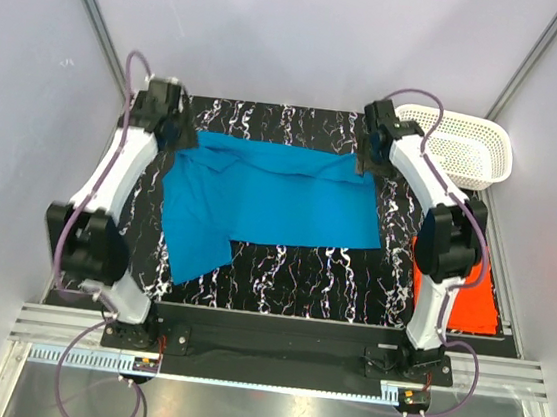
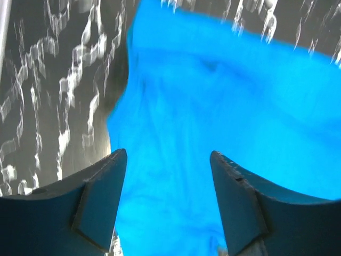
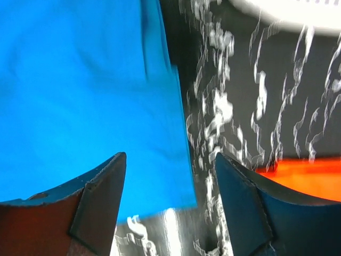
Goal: Fold and stack the t-shirts
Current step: Flatten the tshirt out
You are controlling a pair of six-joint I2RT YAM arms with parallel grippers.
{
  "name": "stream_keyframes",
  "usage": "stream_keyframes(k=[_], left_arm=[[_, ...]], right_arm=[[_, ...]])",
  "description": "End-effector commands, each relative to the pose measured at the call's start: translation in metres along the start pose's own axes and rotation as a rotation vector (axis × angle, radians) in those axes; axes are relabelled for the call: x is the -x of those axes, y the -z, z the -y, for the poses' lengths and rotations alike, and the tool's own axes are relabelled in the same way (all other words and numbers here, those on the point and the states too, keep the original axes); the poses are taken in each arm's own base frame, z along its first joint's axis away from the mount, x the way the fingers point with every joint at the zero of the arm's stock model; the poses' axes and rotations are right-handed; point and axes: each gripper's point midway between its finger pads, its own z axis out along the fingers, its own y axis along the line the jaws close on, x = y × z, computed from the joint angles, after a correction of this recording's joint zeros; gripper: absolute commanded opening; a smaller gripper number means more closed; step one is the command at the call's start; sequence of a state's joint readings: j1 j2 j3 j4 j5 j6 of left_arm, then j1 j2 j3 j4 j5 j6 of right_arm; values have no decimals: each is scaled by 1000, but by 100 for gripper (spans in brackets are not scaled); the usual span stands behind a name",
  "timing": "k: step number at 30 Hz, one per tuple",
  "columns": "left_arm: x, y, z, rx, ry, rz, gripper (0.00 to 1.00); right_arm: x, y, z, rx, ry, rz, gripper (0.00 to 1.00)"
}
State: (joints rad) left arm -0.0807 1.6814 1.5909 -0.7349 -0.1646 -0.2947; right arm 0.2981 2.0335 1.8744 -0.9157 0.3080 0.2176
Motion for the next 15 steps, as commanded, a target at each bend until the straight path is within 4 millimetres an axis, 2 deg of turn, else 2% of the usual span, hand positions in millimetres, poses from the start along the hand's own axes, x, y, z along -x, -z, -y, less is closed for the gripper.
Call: stream_keyframes(k=[1, 2, 3, 4, 5, 6, 7, 8, 9, 10, 11, 12, 14, 15], left_arm=[[-31, 51, -4, -51, 102, 42, 62], [-48, 54, -7, -47, 113, 22, 56], [-83, 52, -14, -25, 145, -34, 53], [-100, 57, -12, -31, 150, -49, 51], [-105, 74, -13, -54, 174, -14, 51], [-134, 73, -16, -39, 211, -60, 51], [-149, 78, -13, -43, 207, -78, 51], [-164, 85, -17, -46, 224, -82, 52], [-175, 88, -16, -39, 277, -100, 53], [-189, 90, -18, -36, 304, -131, 60], [-199, 90, -19, -35, 338, -150, 64], [-223, 86, -24, -16, 404, -190, 64], [-251, 80, -30, 18, 463, -245, 64], [-258, 79, -32, 40, 509, -267, 65]], right_arm=[[-17, 48, 4, 82, -51, 2, 75], [-40, 42, 4, 89, -47, -53, 75], [-51, 43, 2, 105, -58, -78, 75], [-59, 51, -4, 152, -89, -95, 75], [-81, 47, -4, 159, -95, -151, 75], [-89, 47, -6, 173, -110, -163, 75], [-95, 54, -10, 204, -139, -168, 75], [-109, 50, -11, 211, -145, -193, 75], [-113, 52, -11, 222, -160, -196, 75], [-115, 58, -13, 241, -179, -192, 75], [-120, 58, -14, 249, -184, -199, 74], [-119, 59, -14, 252, -191, -193, 74], [-118, 67, -21, 306, -206, -193, 74], [-117, 68, -23, 316, -209, -189, 73]])
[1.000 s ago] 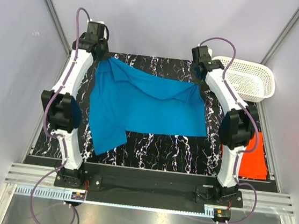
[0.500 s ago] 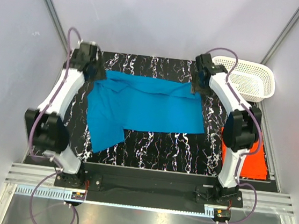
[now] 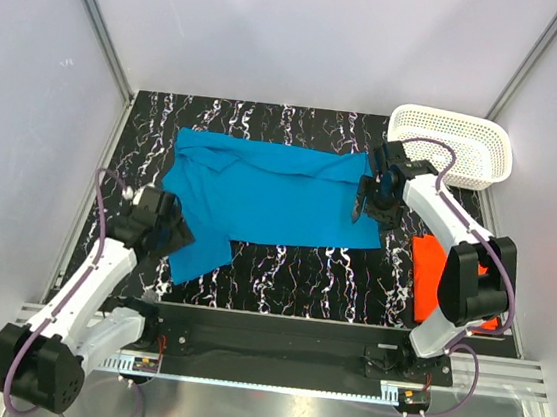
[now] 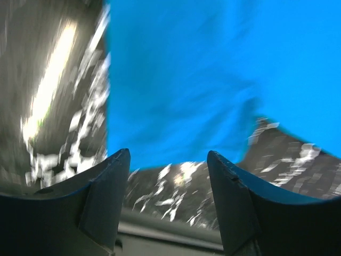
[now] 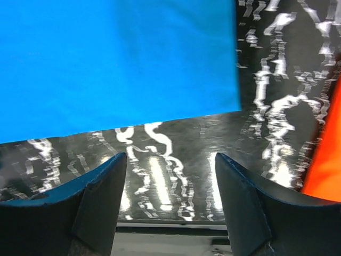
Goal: Fold and stack the t-shirts
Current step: Flatten the tshirt out
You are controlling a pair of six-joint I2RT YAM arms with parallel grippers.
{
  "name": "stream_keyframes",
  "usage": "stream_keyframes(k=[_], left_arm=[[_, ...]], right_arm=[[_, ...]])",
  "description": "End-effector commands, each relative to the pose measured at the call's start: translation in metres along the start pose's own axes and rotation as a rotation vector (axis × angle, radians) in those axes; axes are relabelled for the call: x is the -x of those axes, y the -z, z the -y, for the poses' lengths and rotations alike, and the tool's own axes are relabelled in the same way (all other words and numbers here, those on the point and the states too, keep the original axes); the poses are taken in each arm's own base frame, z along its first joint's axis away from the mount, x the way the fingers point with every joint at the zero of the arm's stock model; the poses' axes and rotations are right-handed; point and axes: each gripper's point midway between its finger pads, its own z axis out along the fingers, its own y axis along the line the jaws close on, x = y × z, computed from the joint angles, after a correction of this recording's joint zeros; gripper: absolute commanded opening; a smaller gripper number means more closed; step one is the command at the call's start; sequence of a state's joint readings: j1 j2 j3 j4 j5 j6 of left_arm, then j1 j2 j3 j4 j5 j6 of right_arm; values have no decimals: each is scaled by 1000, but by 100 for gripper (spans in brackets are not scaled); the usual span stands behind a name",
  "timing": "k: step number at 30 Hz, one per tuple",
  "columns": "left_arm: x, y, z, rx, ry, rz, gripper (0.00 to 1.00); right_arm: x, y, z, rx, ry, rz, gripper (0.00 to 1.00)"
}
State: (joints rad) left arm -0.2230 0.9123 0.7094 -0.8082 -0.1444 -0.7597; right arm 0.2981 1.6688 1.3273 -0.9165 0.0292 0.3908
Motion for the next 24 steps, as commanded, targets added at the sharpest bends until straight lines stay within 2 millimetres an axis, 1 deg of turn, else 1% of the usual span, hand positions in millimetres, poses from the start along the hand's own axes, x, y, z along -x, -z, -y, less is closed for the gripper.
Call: stream_keyframes(k=[1, 3, 4, 6, 11, 13, 15, 16, 17, 18, 19, 20, 21, 24], left_arm=[[-25, -10, -10, 53, 202, -75, 66], [-31, -10, -18, 112, 257, -95, 65], [-38, -8, -33, 199, 271, -120, 63], [-43, -5, -41, 260, 308, -142, 59], [-54, -13, -57, 317, 377, -161, 49], [-53, -17, -59, 314, 399, -161, 48], [-58, -22, -63, 325, 396, -179, 47], [-58, -24, -64, 325, 399, -177, 45], [-61, -26, -66, 339, 393, -189, 44], [-60, -29, -65, 334, 391, -187, 43], [-62, -31, -64, 326, 390, -199, 41], [-65, -33, -64, 329, 387, -214, 40], [-64, -36, -61, 310, 392, -214, 40], [-65, -41, -63, 316, 382, -209, 40]], right_arm=[[14, 21, -28, 146, -43, 74, 74], [15, 21, -29, 151, -47, 69, 73], [15, 20, -31, 159, -45, 63, 73], [12, 21, -31, 164, -54, 58, 72], [-2, 13, -24, 151, -62, 39, 72], [-6, 12, -20, 140, -60, 36, 72], [-9, 12, -18, 136, -59, 41, 71], [-13, 10, -15, 126, -59, 35, 71], [-13, 9, -14, 126, -62, 40, 71], [-14, 10, -13, 126, -64, 43, 71], [-18, 8, -13, 124, -65, 33, 71], [-17, 8, -12, 126, -70, 38, 71], [-18, 8, -13, 127, -71, 35, 71], [-19, 7, -13, 131, -82, 33, 70]])
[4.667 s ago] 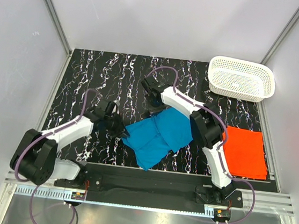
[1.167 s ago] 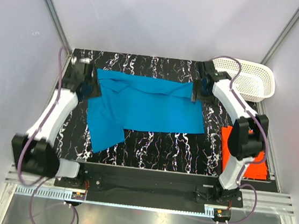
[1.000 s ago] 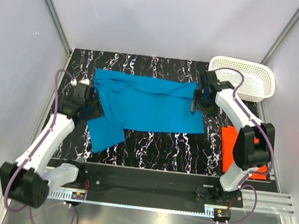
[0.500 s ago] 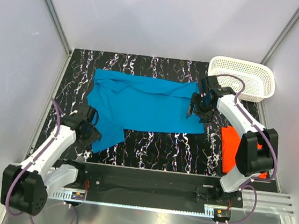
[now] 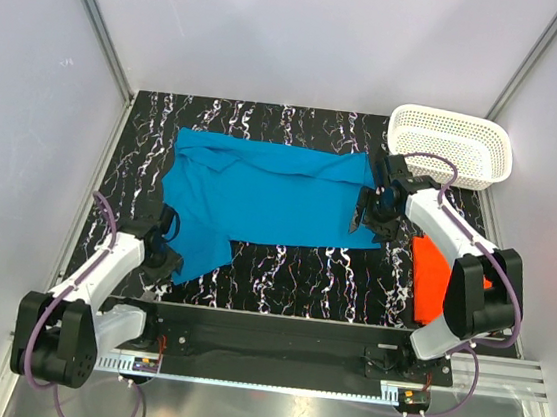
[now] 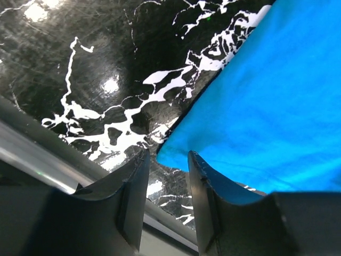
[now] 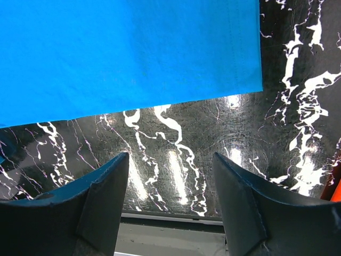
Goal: Fold and stack the t-shirts
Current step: Flatten the tshirt out
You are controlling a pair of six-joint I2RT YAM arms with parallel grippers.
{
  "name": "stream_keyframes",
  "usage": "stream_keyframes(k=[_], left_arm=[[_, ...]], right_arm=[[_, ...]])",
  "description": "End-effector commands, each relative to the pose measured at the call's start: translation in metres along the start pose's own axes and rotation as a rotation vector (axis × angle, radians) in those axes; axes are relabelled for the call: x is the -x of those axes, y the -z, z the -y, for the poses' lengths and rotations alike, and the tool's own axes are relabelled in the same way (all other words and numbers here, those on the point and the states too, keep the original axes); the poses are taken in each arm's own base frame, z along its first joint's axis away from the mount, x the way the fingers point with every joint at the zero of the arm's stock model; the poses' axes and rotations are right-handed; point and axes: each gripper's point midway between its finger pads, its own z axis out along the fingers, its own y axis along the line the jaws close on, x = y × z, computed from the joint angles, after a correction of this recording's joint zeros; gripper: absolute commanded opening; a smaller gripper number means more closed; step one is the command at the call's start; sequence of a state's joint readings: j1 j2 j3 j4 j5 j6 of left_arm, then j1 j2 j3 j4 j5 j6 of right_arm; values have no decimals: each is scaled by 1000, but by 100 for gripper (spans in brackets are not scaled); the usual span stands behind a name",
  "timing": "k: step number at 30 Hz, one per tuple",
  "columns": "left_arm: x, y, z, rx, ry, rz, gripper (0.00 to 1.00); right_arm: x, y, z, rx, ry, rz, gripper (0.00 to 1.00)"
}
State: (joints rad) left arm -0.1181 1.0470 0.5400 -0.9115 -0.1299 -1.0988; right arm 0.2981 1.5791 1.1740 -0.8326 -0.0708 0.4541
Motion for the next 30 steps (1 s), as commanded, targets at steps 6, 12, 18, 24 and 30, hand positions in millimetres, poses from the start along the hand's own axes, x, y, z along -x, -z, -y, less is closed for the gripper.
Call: stream_keyframes(k=[6, 12, 18, 24, 30], left_arm=[[-3, -19, -1, 1, 18, -27, 40], [5, -20, 4, -25, 21, -6, 4], [7, -12, 16, -87, -44, -23, 0], [14, 8, 45, -202, -225, -38, 0], [11, 32, 82, -408, -350, -66, 0]], right_arm=[[10, 11, -8, 36, -37, 64, 70], [11, 6, -4, 16, -121, 61, 68], [7, -13, 24, -41, -346, 35, 68], [12, -29, 51, -47, -537, 56, 59], [14, -49, 61, -92, -608, 87, 54]])
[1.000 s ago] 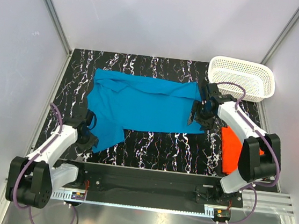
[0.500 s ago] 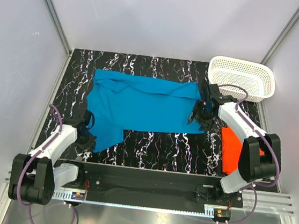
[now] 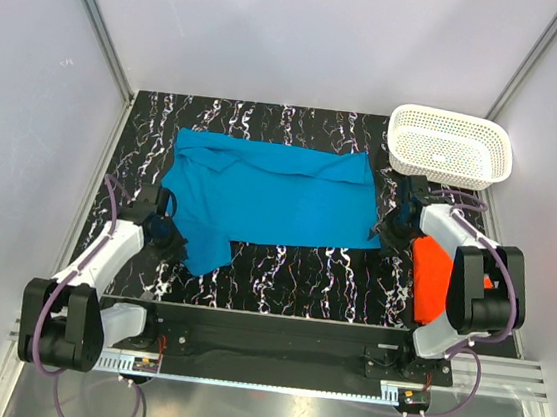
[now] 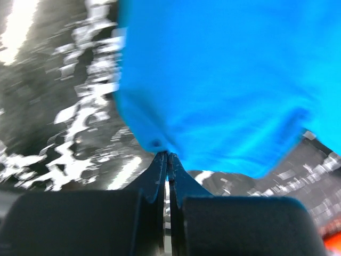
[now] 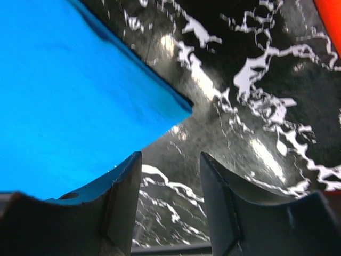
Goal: Fold and stack the t-shirts
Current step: Flatten the tshirt out
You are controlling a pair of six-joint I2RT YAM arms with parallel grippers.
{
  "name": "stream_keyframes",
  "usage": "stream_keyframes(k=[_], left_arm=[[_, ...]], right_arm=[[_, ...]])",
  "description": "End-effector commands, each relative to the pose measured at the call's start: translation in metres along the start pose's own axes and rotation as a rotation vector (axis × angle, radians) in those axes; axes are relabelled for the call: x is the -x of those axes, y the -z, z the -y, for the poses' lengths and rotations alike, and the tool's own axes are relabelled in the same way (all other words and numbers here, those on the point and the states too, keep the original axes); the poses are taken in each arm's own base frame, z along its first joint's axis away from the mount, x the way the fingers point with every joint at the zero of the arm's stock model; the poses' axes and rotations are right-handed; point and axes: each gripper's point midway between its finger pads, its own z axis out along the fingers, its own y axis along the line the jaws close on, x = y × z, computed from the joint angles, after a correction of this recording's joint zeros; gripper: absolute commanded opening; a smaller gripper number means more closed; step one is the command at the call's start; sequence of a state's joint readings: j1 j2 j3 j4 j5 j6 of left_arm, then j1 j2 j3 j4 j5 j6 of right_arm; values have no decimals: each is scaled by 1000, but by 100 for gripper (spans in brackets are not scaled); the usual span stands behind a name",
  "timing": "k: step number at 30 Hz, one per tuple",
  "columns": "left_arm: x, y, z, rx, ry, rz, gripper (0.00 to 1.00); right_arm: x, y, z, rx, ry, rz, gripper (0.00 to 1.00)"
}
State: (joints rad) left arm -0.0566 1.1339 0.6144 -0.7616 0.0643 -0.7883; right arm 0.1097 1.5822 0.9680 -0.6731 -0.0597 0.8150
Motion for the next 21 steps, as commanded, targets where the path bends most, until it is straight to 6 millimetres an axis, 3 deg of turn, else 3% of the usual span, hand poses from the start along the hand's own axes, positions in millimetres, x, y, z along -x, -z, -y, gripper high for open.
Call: stream_keyframes(k=[1, 8, 17, 21], left_arm=[[10, 17, 40, -209, -122, 21, 0], [15, 29, 53, -277, -159, 53, 0], [19, 38, 62, -308, -163, 66, 0], [22, 42, 63, -316, -156, 81, 0]], right_arm=[[15, -13, -8, 11, -74, 74, 54], [25, -31, 4, -50, -130, 99, 49], [26, -49, 4, -77, -127, 63, 42], [27, -48, 5, -81, -127, 77, 36]])
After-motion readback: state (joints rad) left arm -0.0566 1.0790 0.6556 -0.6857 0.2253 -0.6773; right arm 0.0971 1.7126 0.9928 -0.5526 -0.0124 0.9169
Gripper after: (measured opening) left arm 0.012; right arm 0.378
